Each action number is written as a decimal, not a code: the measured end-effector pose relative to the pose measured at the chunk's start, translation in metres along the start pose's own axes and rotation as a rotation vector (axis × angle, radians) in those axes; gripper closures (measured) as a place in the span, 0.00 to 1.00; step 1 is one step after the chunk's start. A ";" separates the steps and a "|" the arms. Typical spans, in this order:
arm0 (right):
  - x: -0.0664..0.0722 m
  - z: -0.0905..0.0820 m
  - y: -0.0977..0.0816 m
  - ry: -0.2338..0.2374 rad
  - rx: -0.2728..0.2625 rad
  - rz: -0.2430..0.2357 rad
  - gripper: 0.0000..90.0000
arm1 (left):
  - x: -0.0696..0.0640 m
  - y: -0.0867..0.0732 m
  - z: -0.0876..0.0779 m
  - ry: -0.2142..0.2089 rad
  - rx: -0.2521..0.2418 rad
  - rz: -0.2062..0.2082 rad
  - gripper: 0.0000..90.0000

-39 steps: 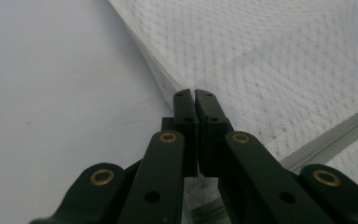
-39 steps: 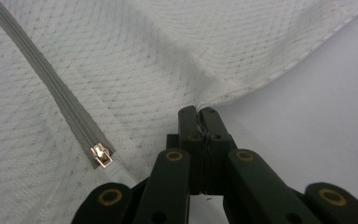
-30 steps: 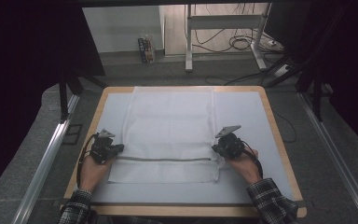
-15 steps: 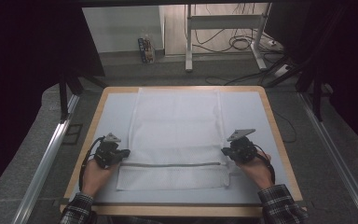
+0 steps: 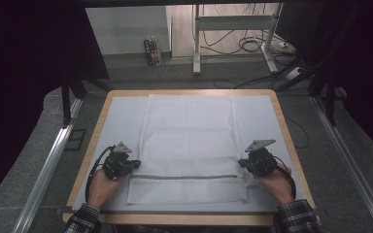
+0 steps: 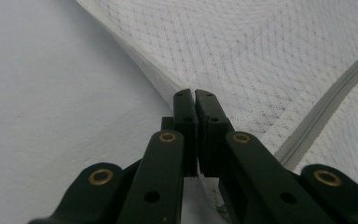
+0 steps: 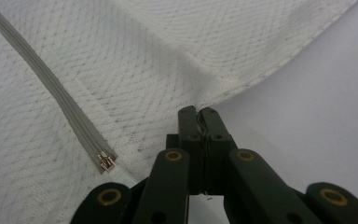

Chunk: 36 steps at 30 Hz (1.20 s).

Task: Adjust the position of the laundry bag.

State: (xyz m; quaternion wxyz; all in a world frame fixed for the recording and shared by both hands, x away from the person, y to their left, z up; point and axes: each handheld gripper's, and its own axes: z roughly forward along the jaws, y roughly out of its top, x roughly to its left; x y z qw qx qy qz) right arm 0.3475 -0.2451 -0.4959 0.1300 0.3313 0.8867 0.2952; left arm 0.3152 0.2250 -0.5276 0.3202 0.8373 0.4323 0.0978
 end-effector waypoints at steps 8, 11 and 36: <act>-0.002 -0.007 -0.012 0.003 0.006 0.020 0.98 | -0.013 0.000 0.001 0.000 0.024 0.036 0.98; -0.002 -0.009 -0.015 0.004 0.005 0.022 0.98 | -0.015 0.000 0.000 -0.002 0.025 0.041 0.98; 0.001 -0.027 -0.029 -0.033 -0.111 0.005 0.34 | -0.032 -0.014 -0.014 0.068 -0.067 0.076 0.31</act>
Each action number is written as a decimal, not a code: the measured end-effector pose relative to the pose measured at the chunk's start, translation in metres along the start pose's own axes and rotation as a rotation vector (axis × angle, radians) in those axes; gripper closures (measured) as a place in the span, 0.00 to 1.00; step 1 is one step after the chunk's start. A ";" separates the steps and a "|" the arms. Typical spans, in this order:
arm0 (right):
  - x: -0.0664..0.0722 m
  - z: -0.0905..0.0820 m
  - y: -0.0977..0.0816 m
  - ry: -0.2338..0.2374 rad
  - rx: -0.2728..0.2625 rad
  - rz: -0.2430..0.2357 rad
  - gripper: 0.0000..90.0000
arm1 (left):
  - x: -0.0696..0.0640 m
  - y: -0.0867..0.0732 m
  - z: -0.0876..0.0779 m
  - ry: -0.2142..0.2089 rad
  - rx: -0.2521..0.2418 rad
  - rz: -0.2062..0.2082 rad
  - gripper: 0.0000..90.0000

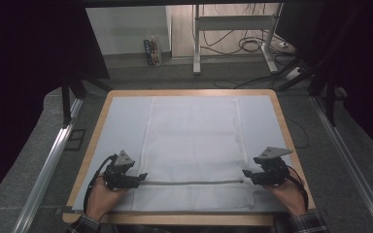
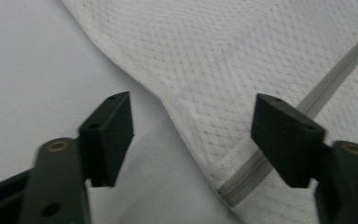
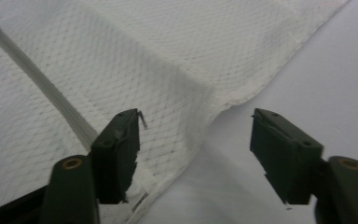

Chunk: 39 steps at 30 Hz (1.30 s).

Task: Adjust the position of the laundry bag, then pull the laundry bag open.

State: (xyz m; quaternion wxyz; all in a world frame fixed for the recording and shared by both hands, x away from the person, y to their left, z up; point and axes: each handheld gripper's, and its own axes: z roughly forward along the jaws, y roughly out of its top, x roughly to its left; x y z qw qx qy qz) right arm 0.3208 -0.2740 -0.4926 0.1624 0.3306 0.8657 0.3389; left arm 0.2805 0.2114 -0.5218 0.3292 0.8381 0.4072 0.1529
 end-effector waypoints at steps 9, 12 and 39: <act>0.007 -0.005 -0.007 0.019 -0.004 -0.015 0.21 | -0.007 -0.009 -0.007 -0.012 0.017 -0.013 0.11; 0.009 -0.005 -0.010 0.037 0.002 -0.010 0.17 | -0.009 -0.012 -0.009 -0.007 0.030 0.005 0.05; 0.015 -0.004 -0.020 0.046 -0.013 -0.006 0.00 | -0.010 -0.021 -0.014 0.037 0.020 0.035 0.01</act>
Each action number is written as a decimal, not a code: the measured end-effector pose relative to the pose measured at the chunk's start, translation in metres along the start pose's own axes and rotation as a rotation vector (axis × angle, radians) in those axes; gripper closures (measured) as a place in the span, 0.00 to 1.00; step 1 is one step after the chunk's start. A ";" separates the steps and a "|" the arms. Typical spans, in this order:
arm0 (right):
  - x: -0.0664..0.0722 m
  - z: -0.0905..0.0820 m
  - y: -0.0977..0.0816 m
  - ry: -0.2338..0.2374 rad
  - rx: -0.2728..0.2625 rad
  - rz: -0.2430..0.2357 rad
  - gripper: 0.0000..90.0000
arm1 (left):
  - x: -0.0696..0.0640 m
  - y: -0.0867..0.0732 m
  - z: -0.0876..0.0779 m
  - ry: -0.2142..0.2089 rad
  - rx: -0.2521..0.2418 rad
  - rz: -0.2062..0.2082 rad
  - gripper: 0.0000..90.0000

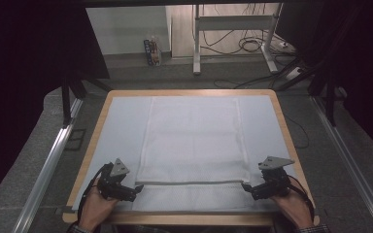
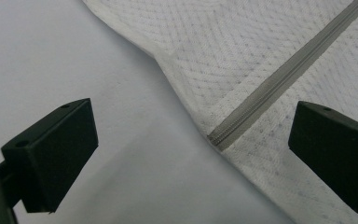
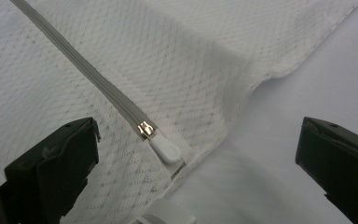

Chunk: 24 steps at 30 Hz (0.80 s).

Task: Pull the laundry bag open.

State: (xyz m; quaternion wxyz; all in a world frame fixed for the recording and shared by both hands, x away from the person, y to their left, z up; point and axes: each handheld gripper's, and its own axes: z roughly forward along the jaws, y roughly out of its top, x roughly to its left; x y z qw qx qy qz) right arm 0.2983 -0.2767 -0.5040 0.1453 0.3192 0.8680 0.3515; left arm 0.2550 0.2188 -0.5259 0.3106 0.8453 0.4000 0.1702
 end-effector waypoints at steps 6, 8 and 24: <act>0.001 0.002 -0.003 0.037 0.034 0.016 0.01 | 0.000 0.000 0.001 0.006 0.006 0.006 0.01; 0.002 0.005 -0.005 0.057 0.059 0.011 0.01 | -0.001 0.000 0.002 0.005 0.013 0.012 0.01; 0.005 0.015 -0.008 0.011 0.133 -0.039 0.16 | -0.004 0.001 0.008 -0.001 0.042 0.038 0.03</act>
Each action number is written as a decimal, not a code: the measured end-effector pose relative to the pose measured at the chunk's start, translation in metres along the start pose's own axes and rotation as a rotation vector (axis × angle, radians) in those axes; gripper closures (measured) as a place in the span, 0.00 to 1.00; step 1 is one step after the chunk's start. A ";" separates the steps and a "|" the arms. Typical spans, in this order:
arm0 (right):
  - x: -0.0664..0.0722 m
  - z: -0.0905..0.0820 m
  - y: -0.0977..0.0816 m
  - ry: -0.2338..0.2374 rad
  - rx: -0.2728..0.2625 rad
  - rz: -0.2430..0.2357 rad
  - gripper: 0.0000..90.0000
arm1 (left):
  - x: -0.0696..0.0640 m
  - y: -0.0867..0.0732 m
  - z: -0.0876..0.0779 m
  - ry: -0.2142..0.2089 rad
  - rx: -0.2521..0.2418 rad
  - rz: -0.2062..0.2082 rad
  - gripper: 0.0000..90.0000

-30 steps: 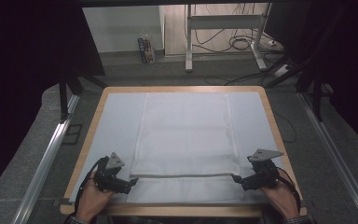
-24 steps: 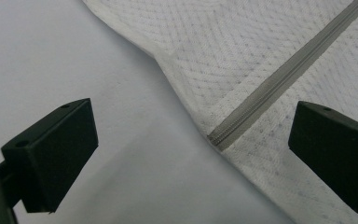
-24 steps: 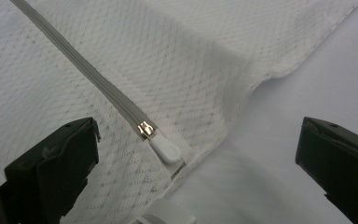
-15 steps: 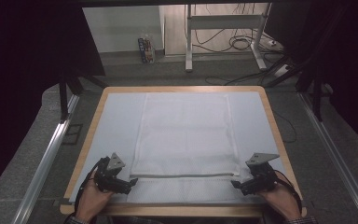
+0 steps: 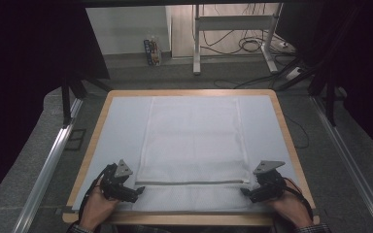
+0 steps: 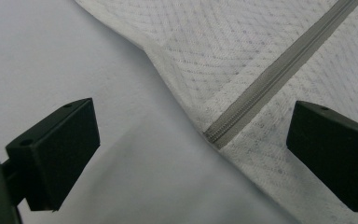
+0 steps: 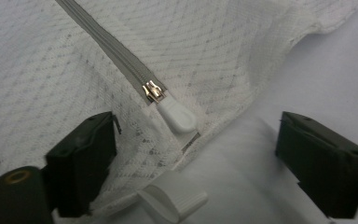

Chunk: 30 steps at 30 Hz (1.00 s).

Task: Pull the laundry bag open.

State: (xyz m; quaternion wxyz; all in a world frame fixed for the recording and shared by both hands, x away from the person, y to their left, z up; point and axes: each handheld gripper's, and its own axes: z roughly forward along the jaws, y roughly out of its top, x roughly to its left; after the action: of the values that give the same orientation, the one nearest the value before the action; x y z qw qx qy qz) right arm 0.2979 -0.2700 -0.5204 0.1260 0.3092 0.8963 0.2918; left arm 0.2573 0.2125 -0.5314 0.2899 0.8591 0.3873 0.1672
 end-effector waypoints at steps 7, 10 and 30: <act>0.004 -0.005 0.001 0.028 -0.012 -0.011 0.54 | -0.002 0.001 0.001 0.005 0.002 0.017 0.03; 0.006 -0.006 0.001 0.050 -0.018 -0.035 0.75 | -0.003 0.002 0.001 0.002 0.003 0.020 0.04; 0.010 -0.011 0.000 0.027 0.019 -0.016 0.54 | -0.004 0.003 0.002 0.006 0.007 0.023 0.04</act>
State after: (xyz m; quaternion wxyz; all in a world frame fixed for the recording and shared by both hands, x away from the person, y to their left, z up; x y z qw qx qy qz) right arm 0.2858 -0.2683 -0.5119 0.1130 0.2994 0.9030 0.2866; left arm 0.2575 0.2071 -0.5313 0.2837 0.8641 0.3787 0.1717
